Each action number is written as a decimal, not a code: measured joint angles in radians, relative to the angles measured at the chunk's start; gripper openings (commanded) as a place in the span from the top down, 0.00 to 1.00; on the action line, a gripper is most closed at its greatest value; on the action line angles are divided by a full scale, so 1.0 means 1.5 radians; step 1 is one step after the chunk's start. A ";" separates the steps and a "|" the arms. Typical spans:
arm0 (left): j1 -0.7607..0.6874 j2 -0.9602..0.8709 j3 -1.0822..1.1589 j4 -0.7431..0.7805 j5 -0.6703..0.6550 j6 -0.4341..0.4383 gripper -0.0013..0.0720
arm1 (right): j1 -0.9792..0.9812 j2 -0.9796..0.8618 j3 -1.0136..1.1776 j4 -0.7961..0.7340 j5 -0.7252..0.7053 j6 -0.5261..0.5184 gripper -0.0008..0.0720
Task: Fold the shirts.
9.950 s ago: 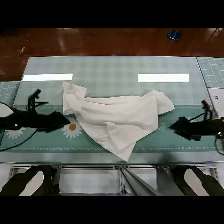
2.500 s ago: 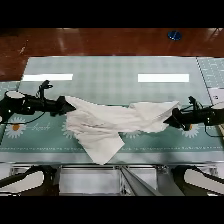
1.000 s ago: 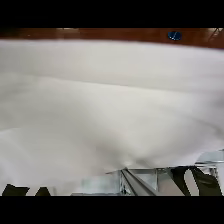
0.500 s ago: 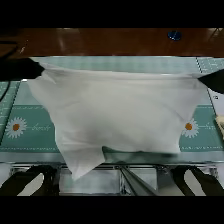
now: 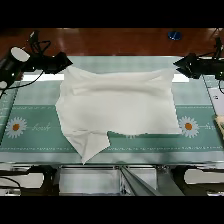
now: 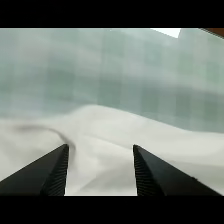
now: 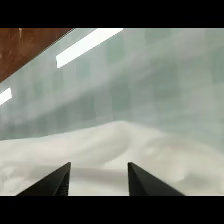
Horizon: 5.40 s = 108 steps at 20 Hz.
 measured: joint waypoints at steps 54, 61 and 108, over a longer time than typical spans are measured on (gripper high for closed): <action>0.259 0.240 -0.559 -0.266 -0.211 0.248 0.95 | -0.067 0.169 -0.421 -0.083 0.085 -0.026 0.96; 0.264 0.346 -0.136 -0.338 -0.260 0.222 0.95 | 0.027 0.269 0.028 -0.106 0.131 0.031 0.96; 0.053 -0.154 0.205 0.116 -0.274 0.050 0.95 | 0.025 -0.112 0.119 -0.169 0.170 0.036 0.96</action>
